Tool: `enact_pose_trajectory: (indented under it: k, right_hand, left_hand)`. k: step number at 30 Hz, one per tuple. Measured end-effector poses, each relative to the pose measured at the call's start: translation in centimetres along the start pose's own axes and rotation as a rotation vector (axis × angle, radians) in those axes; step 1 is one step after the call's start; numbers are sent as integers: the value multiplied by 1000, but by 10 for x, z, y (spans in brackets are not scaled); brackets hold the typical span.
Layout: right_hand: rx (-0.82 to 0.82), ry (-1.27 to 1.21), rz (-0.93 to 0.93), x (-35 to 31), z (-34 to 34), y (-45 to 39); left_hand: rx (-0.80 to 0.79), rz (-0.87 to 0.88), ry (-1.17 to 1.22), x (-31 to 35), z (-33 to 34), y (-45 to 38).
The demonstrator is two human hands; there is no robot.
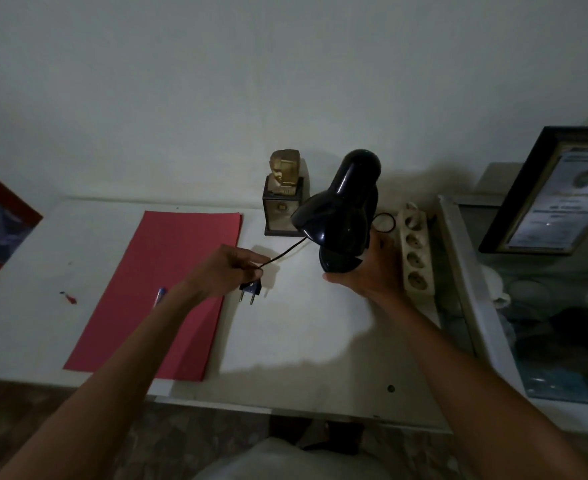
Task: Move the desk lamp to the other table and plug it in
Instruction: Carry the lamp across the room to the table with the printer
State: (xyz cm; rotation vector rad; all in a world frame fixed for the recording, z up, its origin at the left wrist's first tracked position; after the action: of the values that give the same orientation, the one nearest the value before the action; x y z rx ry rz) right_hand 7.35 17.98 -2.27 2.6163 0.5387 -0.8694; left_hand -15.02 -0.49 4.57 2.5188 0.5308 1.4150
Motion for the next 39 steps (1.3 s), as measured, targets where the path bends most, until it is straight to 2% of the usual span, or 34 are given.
enact_pose_trajectory:
  k: [9, 15, 26, 32, 36, 39]
  right_hand:
    - [18, -22, -5, -6, -2, 20]
    - [12, -118, -63, -29, -18, 67]
    - [110, -163, -113, -35, -55, 196]
    - [155, -159, -75, -4, -76, 296]
    - [171, -206, -59, 34, -77, 372]
    - [203, -229, -38, 65, -79, 428]
  left_hand:
    - [36, 55, 111, 17, 3, 12]
    - [151, 134, 158, 25, -13, 21]
    - [137, 285, 26, 62, -3, 85]
    - [71, 343, -24, 84, 50, 147]
    - [20, 357, -15, 91, 110, 188]
    - [-78, 368, -26, 97, 164, 214]
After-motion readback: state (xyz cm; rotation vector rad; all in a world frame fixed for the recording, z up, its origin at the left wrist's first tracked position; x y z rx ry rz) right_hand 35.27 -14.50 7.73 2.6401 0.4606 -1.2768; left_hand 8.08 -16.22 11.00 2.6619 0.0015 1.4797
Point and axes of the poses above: each hand's wrist, its own y-axis away from the middle knuckle, its own z-axis out of the palm, x = y × z, the point moved 6 cm from there along -y, towards the middle knuckle, and after that the axes turned 8 degrees about -x, right-handed, at the moved point
